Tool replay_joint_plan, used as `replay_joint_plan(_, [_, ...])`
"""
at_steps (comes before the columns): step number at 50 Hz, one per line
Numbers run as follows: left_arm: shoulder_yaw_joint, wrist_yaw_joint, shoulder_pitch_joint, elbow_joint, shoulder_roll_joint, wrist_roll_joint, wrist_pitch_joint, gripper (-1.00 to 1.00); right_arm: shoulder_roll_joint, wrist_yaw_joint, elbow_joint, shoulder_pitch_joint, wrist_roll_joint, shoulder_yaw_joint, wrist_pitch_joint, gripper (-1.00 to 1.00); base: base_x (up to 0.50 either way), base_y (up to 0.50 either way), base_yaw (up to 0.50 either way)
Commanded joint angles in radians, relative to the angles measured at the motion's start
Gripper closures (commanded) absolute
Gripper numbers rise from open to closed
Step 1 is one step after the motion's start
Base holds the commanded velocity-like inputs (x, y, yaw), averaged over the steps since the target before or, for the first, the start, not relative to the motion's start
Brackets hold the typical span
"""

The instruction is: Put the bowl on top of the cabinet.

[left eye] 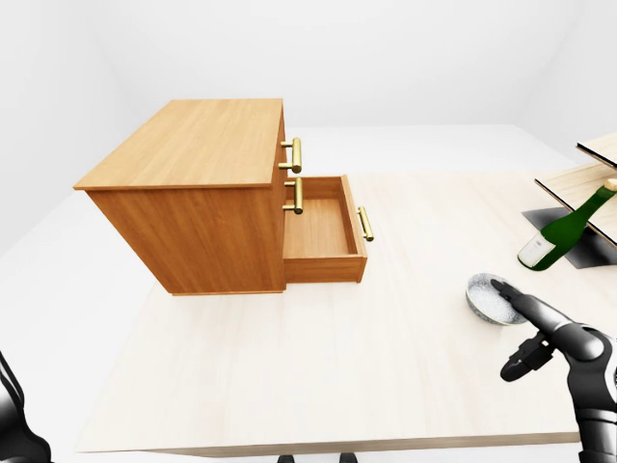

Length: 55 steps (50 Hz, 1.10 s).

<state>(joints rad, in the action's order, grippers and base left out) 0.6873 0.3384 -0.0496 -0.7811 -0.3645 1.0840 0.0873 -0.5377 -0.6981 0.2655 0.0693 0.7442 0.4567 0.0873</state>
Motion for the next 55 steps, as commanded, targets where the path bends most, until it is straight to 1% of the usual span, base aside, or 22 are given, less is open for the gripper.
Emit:
replay_joint_plan(1, [0.003,0.004,0.001,-0.006,-0.001,0.006,0.000,-1.00,-0.010,0.000,0.050,0.020,-0.010,-0.022,0.000,-1.00,0.00,0.00,0.00])
replay_joint_plan(11, [0.009,0.008,0.001,-0.003,-0.007,0.015,0.000,-1.00,-0.014,0.000,0.095,0.034,-0.020,-0.045,0.000,-1.00,0.00,0.00,0.00])
replay_joint_plan(18, [0.009,0.005,-0.001,0.003,-0.008,0.010,0.000,-1.00,-0.010,0.000,0.171,0.053,-0.035,-0.074,0.000,-1.00,0.00,0.00,0.00])
replay_joint_plan(31, [0.009,0.004,0.002,-0.001,-0.005,0.008,0.000,-1.00,-0.002,0.000,0.259,0.030,-0.094,-0.095,0.000,-1.00,0.00,0.00,0.00])
replay_joint_plan(35, [-0.004,-0.002,-0.002,0.007,0.000,-0.010,0.000,-1.00,-0.002,0.000,0.265,0.020,-0.100,-0.097,0.000,-1.00,0.00,0.00,0.00])
replay_joint_plan(36, [-0.001,-0.001,0.000,0.002,0.000,-0.006,0.000,-1.00,-0.001,0.000,0.267,0.016,-0.102,-0.097,0.000,0.35,0.00,0.00,0.00])
replay_joint_plan(37, [0.000,-0.001,0.001,0.000,0.001,-0.006,0.000,-1.00,-0.001,0.000,0.263,0.013,-0.105,-0.094,0.000,1.00,0.00,0.00,0.00])
replay_joint_plan(46, [-0.010,-0.007,-0.004,0.008,0.005,-0.024,0.000,-1.00,0.005,0.000,0.260,-0.017,-0.109,-0.086,0.000,1.00,0.00,0.00,0.00])
replay_joint_plan(55, [-0.015,-0.013,-0.003,0.005,0.012,-0.036,0.000,-1.00,-0.001,0.016,0.300,-0.003,-0.135,-0.084,0.000,1.00,0.00,0.00,0.00])
